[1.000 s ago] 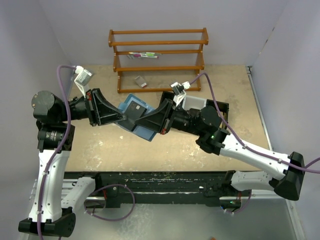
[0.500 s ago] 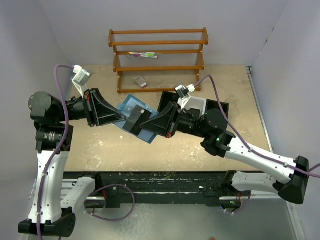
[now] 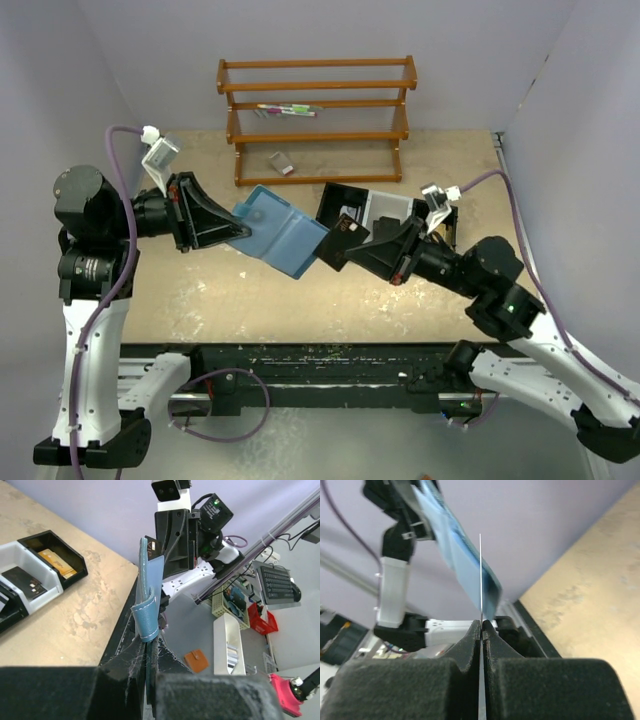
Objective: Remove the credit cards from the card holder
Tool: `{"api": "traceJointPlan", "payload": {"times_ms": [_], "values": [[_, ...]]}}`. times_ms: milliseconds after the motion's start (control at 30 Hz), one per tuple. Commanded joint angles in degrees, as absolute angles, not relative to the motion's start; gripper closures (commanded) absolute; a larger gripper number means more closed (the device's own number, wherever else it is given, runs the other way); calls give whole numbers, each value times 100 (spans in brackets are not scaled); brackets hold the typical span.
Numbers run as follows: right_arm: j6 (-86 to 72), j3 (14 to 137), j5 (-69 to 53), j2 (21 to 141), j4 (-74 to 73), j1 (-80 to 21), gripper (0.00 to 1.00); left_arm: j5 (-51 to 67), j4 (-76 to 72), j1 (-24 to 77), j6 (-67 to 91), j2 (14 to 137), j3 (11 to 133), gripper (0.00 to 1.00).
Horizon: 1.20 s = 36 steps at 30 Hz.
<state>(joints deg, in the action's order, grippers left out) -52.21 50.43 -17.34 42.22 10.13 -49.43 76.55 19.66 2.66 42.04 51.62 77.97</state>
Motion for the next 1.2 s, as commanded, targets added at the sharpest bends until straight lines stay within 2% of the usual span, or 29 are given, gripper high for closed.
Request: {"api": "traceJointPlan", "payload": {"times_ms": [0,400,833,1167], "values": [[-4694,5341,-1117,4011,-754,-4792,100,7500,2754,237,3189,5188,8140,100],[-3725,6938,1332,5004,-3526,-4788,100,8527,2736,237,1999,4675,8266,100],[-3084,7517,3143,7047,-4246,-4355,100,9130,3275,237,431,4143,8330,100],[-2779,7537,3416,8611,-3966,-3684,100,9395,3833,237,-845,3856,8366,100]]}}
